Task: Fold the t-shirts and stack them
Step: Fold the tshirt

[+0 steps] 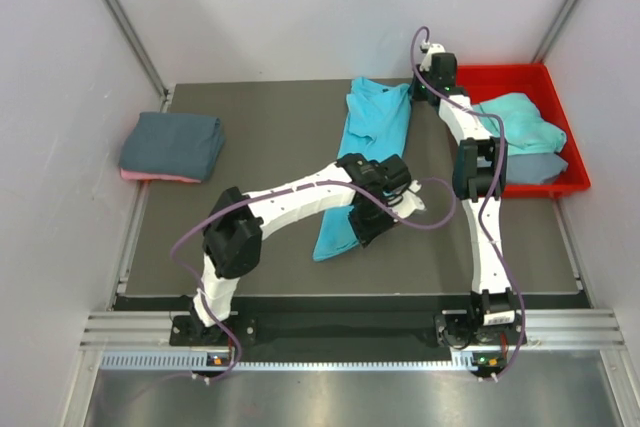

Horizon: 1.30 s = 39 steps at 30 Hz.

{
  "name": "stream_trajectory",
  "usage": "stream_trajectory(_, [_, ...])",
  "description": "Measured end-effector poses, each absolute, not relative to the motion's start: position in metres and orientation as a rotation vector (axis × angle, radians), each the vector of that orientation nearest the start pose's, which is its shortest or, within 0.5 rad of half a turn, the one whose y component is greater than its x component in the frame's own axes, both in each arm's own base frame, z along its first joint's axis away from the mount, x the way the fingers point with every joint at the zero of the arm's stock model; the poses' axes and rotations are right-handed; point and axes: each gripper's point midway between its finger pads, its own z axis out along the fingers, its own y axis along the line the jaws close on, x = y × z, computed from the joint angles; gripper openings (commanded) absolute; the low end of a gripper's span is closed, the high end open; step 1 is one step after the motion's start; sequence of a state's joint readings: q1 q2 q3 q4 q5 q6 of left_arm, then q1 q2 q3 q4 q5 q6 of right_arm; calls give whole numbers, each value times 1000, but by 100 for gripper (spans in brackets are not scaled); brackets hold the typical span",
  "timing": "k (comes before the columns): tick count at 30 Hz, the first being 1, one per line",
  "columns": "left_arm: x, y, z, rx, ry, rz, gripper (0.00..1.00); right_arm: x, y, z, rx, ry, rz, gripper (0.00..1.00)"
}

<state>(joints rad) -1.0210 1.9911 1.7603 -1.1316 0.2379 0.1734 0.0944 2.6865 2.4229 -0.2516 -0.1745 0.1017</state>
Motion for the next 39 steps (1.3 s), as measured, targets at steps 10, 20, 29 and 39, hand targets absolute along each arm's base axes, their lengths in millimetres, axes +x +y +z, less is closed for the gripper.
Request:
stream_trajectory(10, [164, -392, 93, 1823, 2403, -467, 0, 697, 107, 68, -102, 2080, 314, 7])
stream_trajectory(20, [168, -413, 103, 1842, 2282, -363, 71, 687, 99, 60, -91, 2122, 319, 60])
stream_trajectory(29, [225, -393, 148, 1596, 2249, -280, 79, 601, 60, 116, 45, 2228, 405, 63])
stream_trajectory(39, [323, -258, 141, 750, 2683, -413, 72, 371, 111, 135, 271, 2359, 963, 60])
